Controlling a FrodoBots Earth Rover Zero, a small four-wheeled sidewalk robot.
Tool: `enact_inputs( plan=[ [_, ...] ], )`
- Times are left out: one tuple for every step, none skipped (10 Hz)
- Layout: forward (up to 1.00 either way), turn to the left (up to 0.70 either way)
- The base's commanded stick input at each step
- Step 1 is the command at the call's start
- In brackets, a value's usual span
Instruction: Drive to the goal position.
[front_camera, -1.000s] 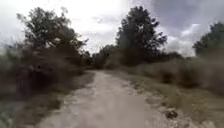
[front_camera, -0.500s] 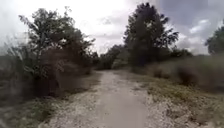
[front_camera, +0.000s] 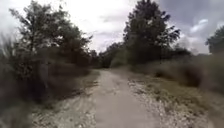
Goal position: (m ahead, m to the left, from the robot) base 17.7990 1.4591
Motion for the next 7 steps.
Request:
enact_inputs(
  plan=[
    [0.70,0.00],
    [0.70,0.00],
    [0.70,0.00],
    [0.70,0.00],
    [0.70,0.00],
    [0.70,0.00],
    [0.70,0.00]
  ],
)
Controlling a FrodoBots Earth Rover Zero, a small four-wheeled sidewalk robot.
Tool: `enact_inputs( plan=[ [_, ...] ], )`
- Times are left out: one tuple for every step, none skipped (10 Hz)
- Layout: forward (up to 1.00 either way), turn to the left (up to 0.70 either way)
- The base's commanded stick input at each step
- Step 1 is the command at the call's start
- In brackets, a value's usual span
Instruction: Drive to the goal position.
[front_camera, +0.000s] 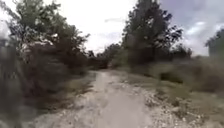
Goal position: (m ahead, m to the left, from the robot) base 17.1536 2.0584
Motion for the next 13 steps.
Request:
enact_inputs(
  plan=[
    [0.70,0.00],
    [0.70,0.00],
    [0.70,0.00],
    [0.70,0.00],
    [0.70,0.00],
    [0.70,0.00],
    [0.70,0.00],
    [0.70,0.00],
    [0.70,0.00],
    [0.70,0.00],
    [0.70,0.00],
    [0.70,0.00],
    [0.70,0.00]
  ],
)
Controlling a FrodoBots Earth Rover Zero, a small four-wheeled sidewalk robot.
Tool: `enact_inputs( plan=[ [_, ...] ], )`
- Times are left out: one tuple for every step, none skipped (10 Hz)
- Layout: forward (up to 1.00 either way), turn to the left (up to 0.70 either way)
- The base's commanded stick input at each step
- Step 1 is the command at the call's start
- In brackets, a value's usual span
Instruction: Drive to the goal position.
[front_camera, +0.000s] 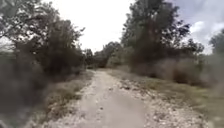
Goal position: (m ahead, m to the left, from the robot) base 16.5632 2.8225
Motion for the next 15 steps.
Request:
enact_inputs(
  plan=[
    [0.70,0.00],
    [0.70,0.00],
    [0.70,0.00],
    [0.70,0.00],
    [0.70,0.00],
    [0.70,0.00],
    [0.70,0.00],
    [0.70,0.00],
    [0.70,0.00],
    [0.70,0.00],
    [0.70,0.00],
    [0.70,0.00],
    [0.70,0.00],
    [0.70,0.00],
    [0.70,0.00]
  ],
)
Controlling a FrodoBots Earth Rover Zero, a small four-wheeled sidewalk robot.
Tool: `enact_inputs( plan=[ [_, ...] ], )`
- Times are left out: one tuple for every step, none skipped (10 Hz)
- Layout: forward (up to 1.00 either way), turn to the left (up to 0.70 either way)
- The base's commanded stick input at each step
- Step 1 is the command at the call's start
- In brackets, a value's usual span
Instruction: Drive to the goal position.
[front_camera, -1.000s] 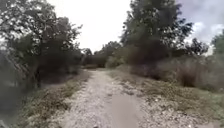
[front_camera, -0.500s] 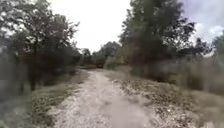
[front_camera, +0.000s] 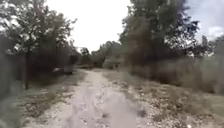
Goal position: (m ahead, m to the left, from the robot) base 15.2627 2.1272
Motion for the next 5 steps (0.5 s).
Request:
enact_inputs(
  plan=[
    [0.70,0.00],
    [0.70,0.08],
    [0.70,0.24],
    [0.70,0.35],
    [0.70,0.17]
  ],
)
